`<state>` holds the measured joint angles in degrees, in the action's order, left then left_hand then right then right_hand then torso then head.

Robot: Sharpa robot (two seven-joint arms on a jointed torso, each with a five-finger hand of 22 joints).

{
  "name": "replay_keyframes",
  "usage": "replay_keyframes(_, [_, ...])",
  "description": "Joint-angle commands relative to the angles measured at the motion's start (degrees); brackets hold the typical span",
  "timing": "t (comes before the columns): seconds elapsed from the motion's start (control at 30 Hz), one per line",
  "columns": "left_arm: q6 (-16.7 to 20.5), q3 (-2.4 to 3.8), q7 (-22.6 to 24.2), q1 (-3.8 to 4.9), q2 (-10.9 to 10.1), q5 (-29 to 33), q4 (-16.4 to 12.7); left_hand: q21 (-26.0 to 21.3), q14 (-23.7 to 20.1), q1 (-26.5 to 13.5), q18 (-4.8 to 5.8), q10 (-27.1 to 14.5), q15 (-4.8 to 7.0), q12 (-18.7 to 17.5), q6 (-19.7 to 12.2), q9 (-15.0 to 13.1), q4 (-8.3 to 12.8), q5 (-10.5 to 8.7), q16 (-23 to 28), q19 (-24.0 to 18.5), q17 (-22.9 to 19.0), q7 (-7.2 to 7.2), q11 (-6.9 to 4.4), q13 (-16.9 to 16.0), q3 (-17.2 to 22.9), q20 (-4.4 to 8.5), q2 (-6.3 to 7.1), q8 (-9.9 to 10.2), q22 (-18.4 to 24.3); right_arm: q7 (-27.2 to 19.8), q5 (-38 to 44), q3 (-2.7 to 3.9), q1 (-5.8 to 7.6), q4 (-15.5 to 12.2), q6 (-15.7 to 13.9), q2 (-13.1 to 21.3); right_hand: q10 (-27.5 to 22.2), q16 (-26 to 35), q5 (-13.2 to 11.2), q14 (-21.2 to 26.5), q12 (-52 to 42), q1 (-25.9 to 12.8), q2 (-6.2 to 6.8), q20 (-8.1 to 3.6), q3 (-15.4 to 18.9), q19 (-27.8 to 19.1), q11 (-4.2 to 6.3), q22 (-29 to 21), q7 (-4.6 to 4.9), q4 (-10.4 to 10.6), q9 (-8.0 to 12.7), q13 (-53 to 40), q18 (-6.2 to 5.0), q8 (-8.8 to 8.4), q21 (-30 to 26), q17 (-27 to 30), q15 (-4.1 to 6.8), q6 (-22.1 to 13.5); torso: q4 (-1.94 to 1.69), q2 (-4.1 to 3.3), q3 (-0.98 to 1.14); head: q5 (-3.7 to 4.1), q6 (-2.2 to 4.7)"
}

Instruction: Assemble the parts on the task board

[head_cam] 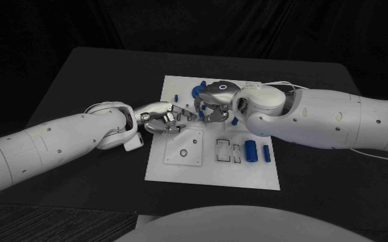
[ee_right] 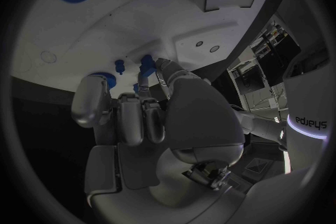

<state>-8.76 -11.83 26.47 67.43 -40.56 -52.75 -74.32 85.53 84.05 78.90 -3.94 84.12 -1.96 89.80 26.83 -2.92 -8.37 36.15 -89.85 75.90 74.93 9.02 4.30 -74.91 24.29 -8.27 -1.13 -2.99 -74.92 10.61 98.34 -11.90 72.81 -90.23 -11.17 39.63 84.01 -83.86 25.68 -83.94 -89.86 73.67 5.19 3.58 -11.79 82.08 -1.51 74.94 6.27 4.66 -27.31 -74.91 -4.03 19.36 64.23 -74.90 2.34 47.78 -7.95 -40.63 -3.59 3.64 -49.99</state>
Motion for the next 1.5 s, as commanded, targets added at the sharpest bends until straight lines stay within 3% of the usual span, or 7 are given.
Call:
replay_keyframes(0.03, [-1.4,-0.33,-1.4,-0.53,0.2,-0.4,0.0,-0.2,6.0,-0.1,0.97,5.9,-0.36,0.2,0.2,-0.1,0.1,-0.34,-0.1,-0.4,15.1,0.42,0.39,-15.1,0.3,-0.13,-0.37,-0.2,-7.0,1.1,0.4,0.02,-0.10,-0.1,0.7,-0.1,6.0,0.4,-0.4,-4.0,-0.1,0.2,0.22,0.24,0.1,-0.3,-0.32,8.3,0.09,-0.3,0.1,-15.1,-1.01,-0.17,-0.3,-6.6,-0.08,-0.1,0.03,-0.01,0.00,0.06,-0.01])
replay_keyframes(0.53, [-1.7,-0.33,-1.6,-0.57,0.2,-0.4,0.0,-0.2,6.0,-0.1,0.96,5.9,-0.44,0.2,0.4,-0.1,0.2,-0.34,-0.1,-0.5,15.1,0.49,0.47,-15.1,0.4,-0.20,-0.38,-0.2,-7.0,1.1,0.4,0.02,-0.11,-0.1,0.8,-0.2,6.0,0.4,-3.6,-4.0,-0.1,0.1,0.10,0.33,0.3,-0.3,-0.40,8.3,0.19,-0.5,0.3,-15.1,-1.03,-0.79,-0.5,-6.5,-0.16,-0.1,0.04,0.02,0.02,0.02,-0.01])
replay_keyframes(0.7, [-1.7,-0.33,-1.6,-0.59,0.2,-0.4,0.0,-0.2,6.0,-0.1,0.96,5.9,-0.44,0.2,0.4,-0.1,0.2,-0.34,-0.1,-0.5,15.1,0.49,0.47,-15.1,0.4,-0.20,-0.38,-0.2,-7.0,1.1,0.4,0.02,-0.11,-0.1,0.9,-0.1,6.0,0.4,-5.9,-4.0,-0.1,0.0,0.20,0.41,0.6,-0.2,-0.53,8.3,0.42,-0.6,1.0,-15.1,-1.02,-2.11,-0.5,-6.5,-0.26,-1.3,0.02,-0.02,0.03,0.04,-0.01])
replay_keyframes(1.0, [-1.7,-0.33,-1.7,-0.60,0.2,-0.4,0.0,-0.2,6.0,-0.1,0.96,5.9,-0.44,0.2,0.4,-0.1,0.2,-0.34,-0.1,-0.5,15.1,0.49,0.47,-15.1,0.4,-0.20,-0.38,-0.2,-7.0,0.9,0.4,0.02,-0.11,-0.1,0.5,0.0,6.0,0.6,-13.5,-3.9,-0.1,-0.6,0.32,0.39,2.5,-0.2,-0.32,8.3,1.18,0.1,5.2,-15.1,-1.07,-7.85,-0.9,-6.3,-0.15,-7.0,0.01,-0.01,0.02,0.00,-0.01])
replay_keyframes(1.27, [-1.7,-0.33,-1.7,-0.62,0.1,-0.4,0.0,-0.2,6.0,-0.1,0.96,5.9,-0.44,0.2,0.4,-0.1,0.2,-0.34,-0.1,-0.5,15.1,0.49,0.47,-15.1,0.4,-0.20,-0.38,-0.2,-7.0,0.5,0.4,0.02,-0.11,-0.1,-0.6,0.1,6.0,0.7,-17.0,-3.9,-0.1,-1.0,0.39,0.25,4.1,-0.1,-0.21,8.3,1.13,1.2,7.0,-15.1,-1.08,-8.97,-1.1,-6.2,-0.03,-7.1,0.01,-0.01,0.03,-0.05,-0.01])
replay_keyframes(1.47, [-0.9,-0.32,-1.7,-0.61,-0.6,-0.4,-0.7,-0.2,6.0,-0.1,0.98,5.9,-0.54,0.2,0.8,-0.1,0.2,-0.36,-0.1,-0.4,15.1,0.57,0.56,-15.1,0.5,-0.29,-0.36,-0.3,-7.1,-1.2,0.4,0.02,-0.09,-1.3,-7.2,1.2,6.0,-0.1,-22.5,-4.2,-0.1,-2.1,2.75,0.15,6.6,0.4,-0.11,8.6,1.09,7.2,9.5,-15.1,-0.85,-10.20,0.0,-7.1,0.09,-7.5,0.00,-0.02,0.03,-0.10,-0.01])
replay_keyframes(1.5, [-0.7,-0.32,-1.9,-0.58,-1.0,-0.4,-1.1,-0.3,6.0,-0.1,0.92,5.9,-0.56,0.2,1.2,-0.1,0.2,-0.37,-0.1,-0.7,15.1,0.53,0.56,-15.1,0.5,-0.30,-0.34,-0.3,-6.9,-1.9,0.4,0.02,-0.02,-2.0,-9.4,1.8,6.0,-1.7,-22.7,-4.8,-0.1,-1.1,4.77,-0.05,7.5,1.7,0.16,9.5,1.09,11.2,10.4,-15.1,-0.20,-10.41,3.7,-9.1,0.23,-7.3,0.00,-0.01,0.03,-0.12,-0.01])
